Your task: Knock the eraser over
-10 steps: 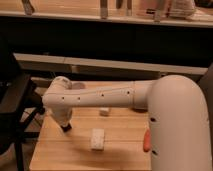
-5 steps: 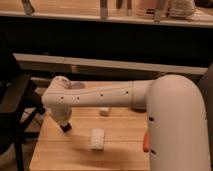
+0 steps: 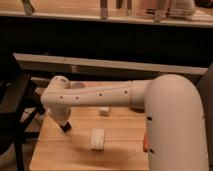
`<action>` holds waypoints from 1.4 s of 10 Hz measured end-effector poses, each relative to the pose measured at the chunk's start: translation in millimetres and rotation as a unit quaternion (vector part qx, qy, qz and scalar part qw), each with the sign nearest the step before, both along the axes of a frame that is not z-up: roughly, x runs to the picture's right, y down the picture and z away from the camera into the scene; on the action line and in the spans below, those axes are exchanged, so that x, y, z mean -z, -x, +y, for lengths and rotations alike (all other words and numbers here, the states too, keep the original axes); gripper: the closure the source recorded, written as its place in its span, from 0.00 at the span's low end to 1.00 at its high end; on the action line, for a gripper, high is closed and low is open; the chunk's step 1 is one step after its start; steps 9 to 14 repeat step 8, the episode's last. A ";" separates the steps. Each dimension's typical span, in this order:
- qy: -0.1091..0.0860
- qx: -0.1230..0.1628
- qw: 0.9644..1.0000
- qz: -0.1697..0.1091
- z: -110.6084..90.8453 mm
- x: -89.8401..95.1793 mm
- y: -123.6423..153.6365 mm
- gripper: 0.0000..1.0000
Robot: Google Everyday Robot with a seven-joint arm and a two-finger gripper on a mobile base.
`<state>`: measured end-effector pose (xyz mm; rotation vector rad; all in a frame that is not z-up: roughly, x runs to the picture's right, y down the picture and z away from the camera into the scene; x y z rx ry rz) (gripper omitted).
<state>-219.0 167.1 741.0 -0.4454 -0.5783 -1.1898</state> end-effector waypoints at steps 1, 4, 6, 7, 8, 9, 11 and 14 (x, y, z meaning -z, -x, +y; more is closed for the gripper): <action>0.000 0.001 1.000 -0.001 0.1 0.1 2.3 0.99; -0.001 0.001 1.000 -0.003 -1.3 -1.2 4.9 0.99; -0.001 0.001 1.000 -0.004 -1.5 -1.9 6.5 0.99; -0.001 0.002 1.000 -0.005 -1.3 -2.4 7.2 0.99; -0.002 0.002 1.000 -0.005 -1.6 -2.9 8.1 0.99; -0.002 0.002 1.000 -0.005 -1.6 -2.9 8.1 0.99; -0.002 0.002 1.000 -0.005 -1.6 -2.9 8.1 0.99; -0.002 0.002 1.000 -0.005 -1.6 -2.9 8.1 0.99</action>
